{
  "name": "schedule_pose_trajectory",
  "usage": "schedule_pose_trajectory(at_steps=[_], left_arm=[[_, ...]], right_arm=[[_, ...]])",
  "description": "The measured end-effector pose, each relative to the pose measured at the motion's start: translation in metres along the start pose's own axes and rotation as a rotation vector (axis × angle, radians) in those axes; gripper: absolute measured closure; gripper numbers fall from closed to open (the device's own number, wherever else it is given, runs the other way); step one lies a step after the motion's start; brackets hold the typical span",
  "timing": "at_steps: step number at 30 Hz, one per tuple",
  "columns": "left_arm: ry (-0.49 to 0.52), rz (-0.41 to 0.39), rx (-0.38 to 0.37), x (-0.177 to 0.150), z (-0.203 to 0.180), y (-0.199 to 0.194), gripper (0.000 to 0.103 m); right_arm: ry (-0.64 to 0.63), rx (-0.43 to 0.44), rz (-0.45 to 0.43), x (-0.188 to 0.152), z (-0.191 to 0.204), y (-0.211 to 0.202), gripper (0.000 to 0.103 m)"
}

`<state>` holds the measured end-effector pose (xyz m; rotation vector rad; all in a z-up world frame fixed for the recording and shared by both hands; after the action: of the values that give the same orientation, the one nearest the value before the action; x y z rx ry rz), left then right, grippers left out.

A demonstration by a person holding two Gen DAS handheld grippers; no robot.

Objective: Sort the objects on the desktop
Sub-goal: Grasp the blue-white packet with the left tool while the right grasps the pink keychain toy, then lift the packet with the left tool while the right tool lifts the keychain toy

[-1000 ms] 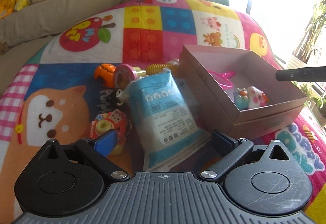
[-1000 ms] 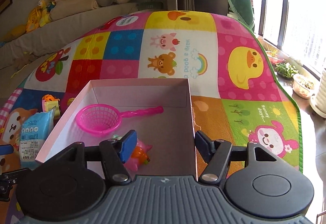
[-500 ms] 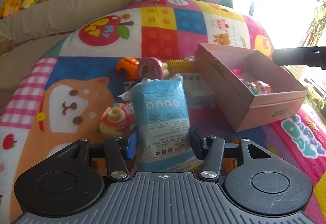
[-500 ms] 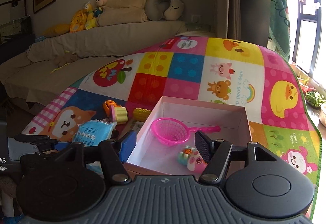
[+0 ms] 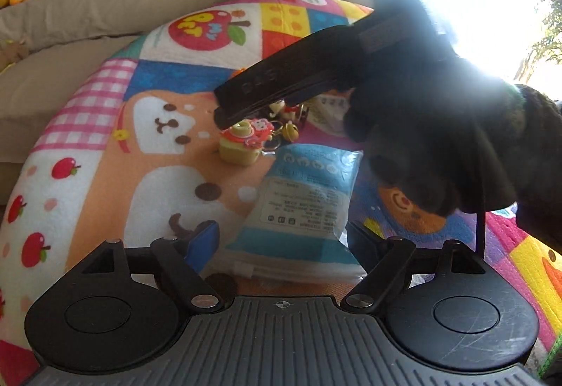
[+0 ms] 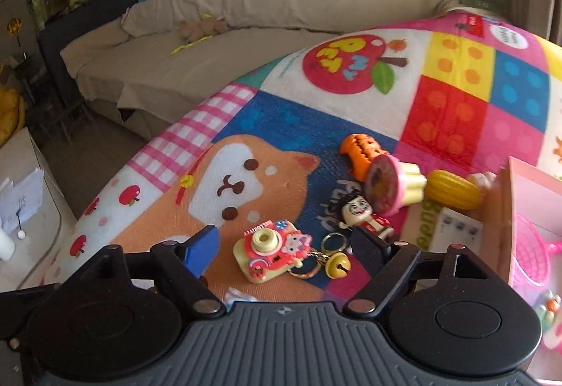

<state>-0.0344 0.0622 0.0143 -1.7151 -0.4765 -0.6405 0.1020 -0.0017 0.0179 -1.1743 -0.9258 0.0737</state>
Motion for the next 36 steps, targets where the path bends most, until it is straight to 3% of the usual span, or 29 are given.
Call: schedule_pose_trajectory(at_steps=[3,7,8,11,15,18,22,26,31,34,36], left_arm=[[0.010,-0.002,0.021,-0.002,-0.001,0.003,0.017],[0.026,-0.003,0.011,-0.003,-0.001,0.003,0.008],[0.033,-0.006,0.010,-0.003,-0.003,0.003,0.007],[0.054,-0.009,0.008,-0.003,-0.010,0.005,0.007],[0.104,-0.021,0.037,0.000,-0.023,0.008,0.006],[0.129,-0.018,0.043,0.004,-0.032,0.013,0.006],[0.156,-0.010,0.011,0.012,-0.049,0.020,0.005],[0.184,0.012,0.004,0.015,-0.067,0.029,0.003],[0.209,0.033,0.011,0.017,-0.086,0.033,0.003],[0.220,0.047,0.025,0.016,-0.090,0.033,0.002],[0.216,0.056,0.038,0.016,-0.089,0.035,0.002]], right_arm=[[-0.089,-0.031,0.052,0.008,0.015,0.032,0.020],[-0.134,-0.021,0.139,0.007,0.017,0.045,0.039],[-0.140,-0.008,0.141,0.005,0.015,0.040,0.039],[-0.119,-0.013,0.094,0.000,0.008,0.014,0.039],[-0.027,0.035,-0.043,-0.018,-0.016,-0.067,0.039],[0.025,0.001,-0.119,-0.048,-0.040,-0.128,0.039],[0.172,-0.111,-0.080,-0.101,-0.084,-0.166,0.039],[0.356,-0.177,0.006,-0.152,-0.122,-0.165,0.039],[0.566,-0.062,0.075,-0.187,-0.139,-0.130,0.035],[0.529,0.040,0.023,-0.188,-0.125,-0.128,0.026],[0.451,0.030,-0.026,-0.188,-0.110,-0.136,0.019]])
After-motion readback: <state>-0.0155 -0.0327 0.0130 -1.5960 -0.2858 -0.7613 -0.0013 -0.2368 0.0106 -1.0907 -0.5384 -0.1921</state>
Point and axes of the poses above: each gripper's, at about its wrist camera, not at the fingertips, and y roughly the way its jaws point, z to its left, x to its top, the point moved 2 cm from there along y, roughly the way its jaws point, and after that the axes turned 10 degrees about z, right-handed, at the moved point
